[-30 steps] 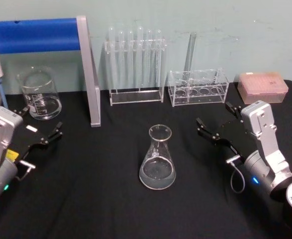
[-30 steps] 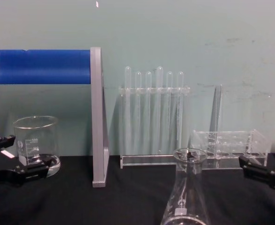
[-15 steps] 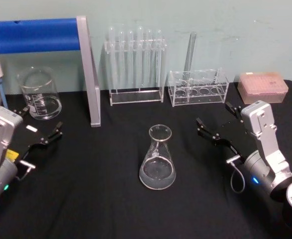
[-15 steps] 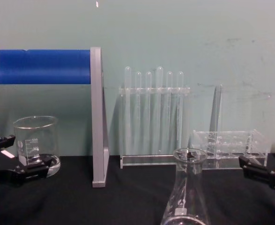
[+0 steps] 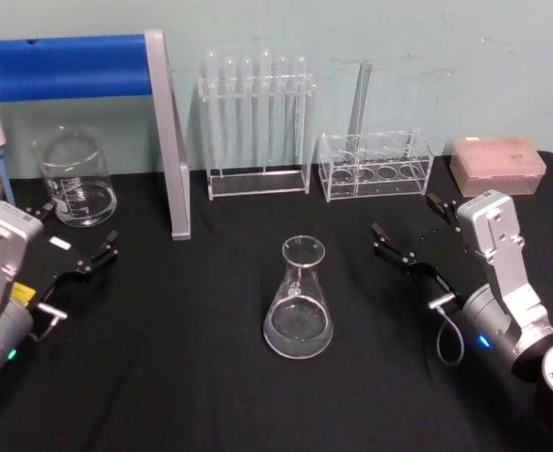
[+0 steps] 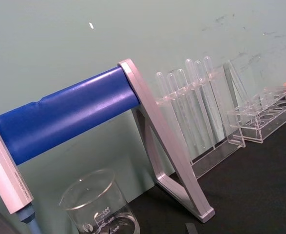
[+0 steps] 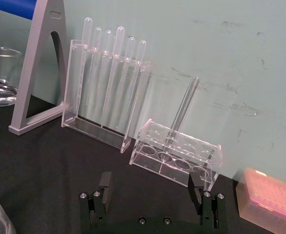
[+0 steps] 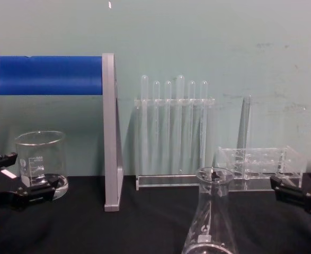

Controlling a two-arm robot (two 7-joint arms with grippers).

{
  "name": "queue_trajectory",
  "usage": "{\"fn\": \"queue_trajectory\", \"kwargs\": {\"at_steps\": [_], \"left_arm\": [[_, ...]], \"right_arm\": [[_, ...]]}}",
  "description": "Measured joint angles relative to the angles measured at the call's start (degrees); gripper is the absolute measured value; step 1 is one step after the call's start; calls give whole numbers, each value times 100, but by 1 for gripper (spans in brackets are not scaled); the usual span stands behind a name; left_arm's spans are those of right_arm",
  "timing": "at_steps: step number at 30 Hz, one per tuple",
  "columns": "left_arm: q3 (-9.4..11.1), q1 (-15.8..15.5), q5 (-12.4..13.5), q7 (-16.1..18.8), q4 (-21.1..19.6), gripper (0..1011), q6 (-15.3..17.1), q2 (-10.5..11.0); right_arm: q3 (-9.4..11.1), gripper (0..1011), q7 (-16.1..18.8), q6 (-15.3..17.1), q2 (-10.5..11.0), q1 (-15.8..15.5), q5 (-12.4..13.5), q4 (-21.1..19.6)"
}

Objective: Grasp the erlenmeyer flask with one hand, shake it three times, then place it back.

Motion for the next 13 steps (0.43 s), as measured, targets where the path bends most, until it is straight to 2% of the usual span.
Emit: {"fn": "queue_trajectory", "kwargs": {"at_steps": [13], "left_arm": [[0,0,0,0,0,1001,0,0]], "right_arm": [[0,1003,0,0,0,0,0,0]]}}
